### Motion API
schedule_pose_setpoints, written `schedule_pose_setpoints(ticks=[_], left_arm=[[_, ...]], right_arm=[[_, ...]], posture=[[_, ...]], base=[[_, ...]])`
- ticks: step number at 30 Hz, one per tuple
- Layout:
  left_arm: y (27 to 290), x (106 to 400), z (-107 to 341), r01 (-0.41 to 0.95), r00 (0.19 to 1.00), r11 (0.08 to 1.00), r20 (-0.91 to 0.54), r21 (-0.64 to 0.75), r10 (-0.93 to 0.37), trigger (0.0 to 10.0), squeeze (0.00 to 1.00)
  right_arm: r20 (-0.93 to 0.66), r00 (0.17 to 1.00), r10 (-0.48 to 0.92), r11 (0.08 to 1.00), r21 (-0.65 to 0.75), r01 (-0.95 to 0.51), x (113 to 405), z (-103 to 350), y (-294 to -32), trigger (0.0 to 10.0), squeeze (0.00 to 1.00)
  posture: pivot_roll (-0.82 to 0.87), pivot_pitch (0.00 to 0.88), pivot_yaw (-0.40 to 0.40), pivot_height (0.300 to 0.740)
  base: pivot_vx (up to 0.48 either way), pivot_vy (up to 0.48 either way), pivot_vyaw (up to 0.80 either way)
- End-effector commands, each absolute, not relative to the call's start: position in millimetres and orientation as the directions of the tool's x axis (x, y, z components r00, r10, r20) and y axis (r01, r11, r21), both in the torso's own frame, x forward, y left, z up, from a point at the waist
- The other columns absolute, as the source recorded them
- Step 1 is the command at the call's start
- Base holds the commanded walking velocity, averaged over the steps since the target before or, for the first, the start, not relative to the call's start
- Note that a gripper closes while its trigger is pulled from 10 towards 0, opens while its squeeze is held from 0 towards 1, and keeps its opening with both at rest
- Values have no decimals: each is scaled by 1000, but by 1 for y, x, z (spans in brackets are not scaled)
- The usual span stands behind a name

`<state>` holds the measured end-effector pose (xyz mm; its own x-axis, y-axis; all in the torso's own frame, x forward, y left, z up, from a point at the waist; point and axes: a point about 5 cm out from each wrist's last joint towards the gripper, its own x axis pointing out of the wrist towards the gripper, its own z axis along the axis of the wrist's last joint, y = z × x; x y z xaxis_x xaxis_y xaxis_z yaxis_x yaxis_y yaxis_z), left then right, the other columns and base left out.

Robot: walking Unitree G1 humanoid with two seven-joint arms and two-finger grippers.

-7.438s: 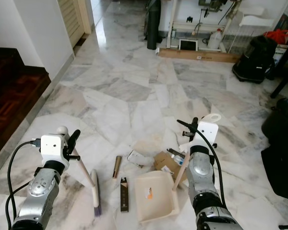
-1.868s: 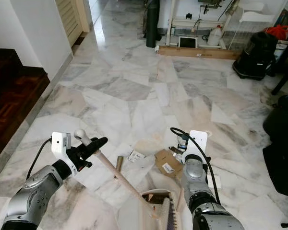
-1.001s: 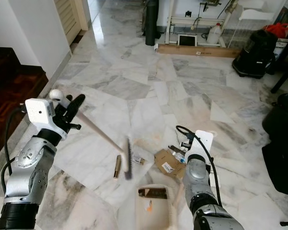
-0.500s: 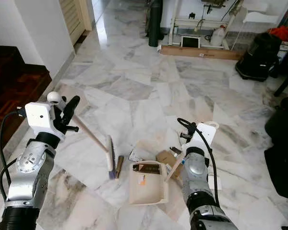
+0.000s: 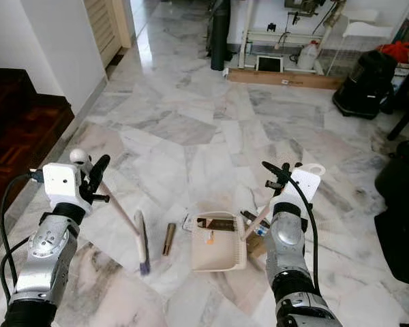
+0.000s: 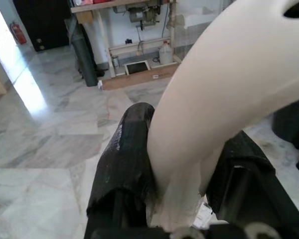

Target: Sweep floor

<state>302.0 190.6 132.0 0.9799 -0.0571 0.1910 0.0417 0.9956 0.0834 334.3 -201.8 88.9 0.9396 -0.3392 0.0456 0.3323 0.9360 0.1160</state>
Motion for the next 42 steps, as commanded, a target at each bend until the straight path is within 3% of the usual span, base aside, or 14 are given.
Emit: schedule_pose_setpoints(ticks=[1,11,25,42], left_arm=[[196,306,148,14,962,993,270,116,-45,10000,0],[209,306,146,-53,960,991,278,127,15,10000,0],[202,307,125,2,977,988,209,157,-35,10000,0],[190,335,133,90,969,982,211,167,-125,10000,0]], right_arm=[[135,928,-349,932,151,328,343,112,-206,10000,0],[215,912,-350,933,170,318,346,131,-214,10000,0],[205,904,-377,921,183,343,338,124,-214,10000,0],[162,909,-384,918,172,357,338,114,-210,10000,0]], posture=[[26,0,-35,740],[37,0,-43,740],[7,0,-10,740],[-20,0,71,740]], base=[[0,0,0],[0,0,0],[0,0,0],[0,0,0]])
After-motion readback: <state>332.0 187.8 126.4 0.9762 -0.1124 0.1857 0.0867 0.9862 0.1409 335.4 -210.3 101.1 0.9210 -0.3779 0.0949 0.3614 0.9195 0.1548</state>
